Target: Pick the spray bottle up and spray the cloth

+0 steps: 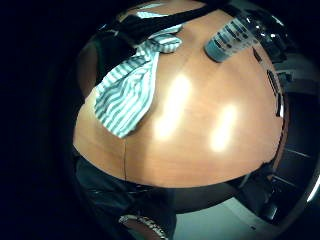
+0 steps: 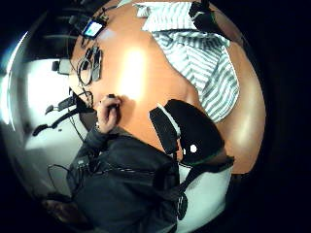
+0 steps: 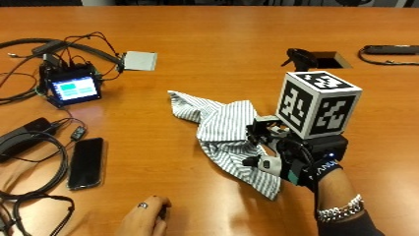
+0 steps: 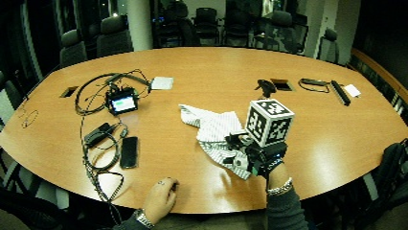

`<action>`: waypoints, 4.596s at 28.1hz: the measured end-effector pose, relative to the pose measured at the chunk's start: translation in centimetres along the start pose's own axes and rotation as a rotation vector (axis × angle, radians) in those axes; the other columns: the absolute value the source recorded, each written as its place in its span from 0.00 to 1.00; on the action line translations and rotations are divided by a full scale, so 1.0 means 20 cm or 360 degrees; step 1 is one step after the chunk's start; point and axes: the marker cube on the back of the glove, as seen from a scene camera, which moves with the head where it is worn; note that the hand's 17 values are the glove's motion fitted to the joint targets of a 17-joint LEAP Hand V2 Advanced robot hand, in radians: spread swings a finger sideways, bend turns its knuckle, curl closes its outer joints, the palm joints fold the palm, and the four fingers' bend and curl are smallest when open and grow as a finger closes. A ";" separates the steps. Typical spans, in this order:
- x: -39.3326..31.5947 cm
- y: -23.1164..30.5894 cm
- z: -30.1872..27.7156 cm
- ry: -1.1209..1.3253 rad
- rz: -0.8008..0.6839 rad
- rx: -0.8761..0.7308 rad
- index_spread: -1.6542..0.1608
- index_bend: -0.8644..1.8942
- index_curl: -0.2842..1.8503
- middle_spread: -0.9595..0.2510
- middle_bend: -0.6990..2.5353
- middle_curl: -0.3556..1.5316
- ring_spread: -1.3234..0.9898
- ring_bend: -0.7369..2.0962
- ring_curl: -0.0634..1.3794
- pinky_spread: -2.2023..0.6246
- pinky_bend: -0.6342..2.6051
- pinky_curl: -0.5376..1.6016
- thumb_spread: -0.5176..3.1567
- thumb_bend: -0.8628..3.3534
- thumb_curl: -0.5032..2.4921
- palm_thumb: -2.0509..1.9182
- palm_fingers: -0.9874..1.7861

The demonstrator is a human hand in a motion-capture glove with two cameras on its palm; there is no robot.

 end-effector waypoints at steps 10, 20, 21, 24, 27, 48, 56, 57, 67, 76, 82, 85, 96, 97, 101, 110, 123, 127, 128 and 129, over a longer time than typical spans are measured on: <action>0.33 -0.12 -0.03 -0.0084 0.0474 0.0324 0.70 0.38 0.30 0.74 0.28 0.33 0.54 0.36 0.24 0.86 0.28 0.39 0.47 0.21 0.24 0.65 0.60; 0.56 -0.33 -0.20 -0.0372 0.0839 0.0742 0.72 0.37 0.29 0.74 0.26 0.35 0.54 0.40 0.28 0.84 0.27 0.40 0.48 0.22 0.25 0.67 0.66; 0.58 -0.35 -0.21 -0.0451 0.0855 0.0783 0.72 0.36 0.29 0.74 0.26 0.35 0.54 0.40 0.28 0.84 0.27 0.40 0.48 0.22 0.26 0.67 0.65; 0.63 -0.43 -0.21 -0.0732 0.0856 0.0857 0.72 0.36 0.29 0.74 0.26 0.35 0.53 0.41 0.29 0.84 0.28 0.40 0.48 0.22 0.26 0.69 0.64; 0.68 -0.50 -0.18 -0.0974 0.0844 0.0891 0.72 0.36 0.29 0.74 0.26 0.35 0.53 0.41 0.30 0.83 0.28 0.41 0.47 0.22 0.27 0.70 0.63; 0.61 -0.70 -0.07 -0.1526 0.0486 0.1185 0.73 0.42 0.33 0.62 0.33 0.40 0.49 0.37 0.29 0.83 0.22 0.36 0.41 0.20 0.30 0.74 0.72; 0.64 -0.70 -0.09 -0.1423 0.0480 0.1405 0.74 0.42 0.34 0.60 0.36 0.42 0.48 0.39 0.30 0.83 0.21 0.33 0.37 0.21 0.32 0.76 0.75; 0.64 -0.69 -0.09 -0.1398 0.0476 0.1457 0.74 0.42 0.35 0.60 0.36 0.42 0.48 0.39 0.30 0.83 0.22 0.33 0.36 0.20 0.33 0.76 0.76; 0.64 -0.70 -0.08 -0.1312 0.0432 0.1615 0.74 0.38 0.35 0.59 0.35 0.43 0.48 0.43 0.34 0.71 0.33 0.39 0.30 0.20 0.36 0.75 0.85; 0.52 -0.72 -0.18 -0.1421 0.0202 0.1225 0.74 0.40 0.37 0.59 0.36 0.44 0.49 0.44 0.35 0.69 0.33 0.41 0.27 0.20 0.38 0.75 0.85; 0.40 -0.68 -0.46 -0.1140 -0.0022 0.0985 0.74 0.41 0.38 0.59 0.36 0.44 0.49 0.44 0.35 0.68 0.33 0.41 0.26 0.20 0.39 0.75 0.84; 0.29 -0.70 -0.55 -0.1005 -0.0135 0.0876 0.74 0.41 0.38 0.59 0.36 0.44 0.49 0.44 0.35 0.68 0.33 0.41 0.25 0.20 0.39 0.75 0.84; 0.01 -0.71 -0.53 -0.0338 -0.0436 0.0252 0.74 0.41 0.39 0.58 0.37 0.45 0.49 0.44 0.35 0.68 0.33 0.42 0.24 0.20 0.41 0.75 0.84; 0.01 -0.70 -0.51 -0.0294 -0.0435 0.0193 0.74 0.42 0.40 0.58 0.37 0.45 0.49 0.44 0.35 0.68 0.33 0.42 0.24 0.20 0.41 0.75 0.84; -0.01 -0.68 -0.39 -0.0163 -0.0427 -0.0043 0.74 0.42 0.40 0.58 0.37 0.45 0.49 0.44 0.35 0.68 0.33 0.42 0.24 0.20 0.41 0.75 0.84; 0.00 -0.63 -0.08 0.0145 -0.0341 -0.0470 0.74 0.42 0.40 0.58 0.37 0.45 0.49 0.44 0.35 0.68 0.33 0.42 0.24 0.20 0.42 0.75 0.84; -0.01 -0.63 0.11 0.0353 -0.0313 -0.0655 0.74 0.42 0.41 0.58 0.37 0.45 0.49 0.44 0.35 0.68 0.33 0.42 0.23 0.20 0.43 0.74 0.84; -0.01 -0.63 0.07 0.0281 -0.0325 -0.0620 0.74 0.41 0.41 0.58 0.37 0.45 0.49 0.44 0.35 0.68 0.33 0.42 0.23 0.20 0.43 0.74 0.83; -0.02 -0.64 0.05 0.0252 -0.0333 -0.0594 0.74 0.41 0.41 0.58 0.37 0.45 0.49 0.44 0.35 0.68 0.33 0.42 0.23 0.20 0.43 0.74 0.83; -0.03 -0.64 0.02 0.0218 -0.0344 -0.0562 0.74 0.41 0.41 0.58 0.37 0.45 0.49 0.44 0.35 0.68 0.33 0.42 0.23 0.20 0.43 0.74 0.83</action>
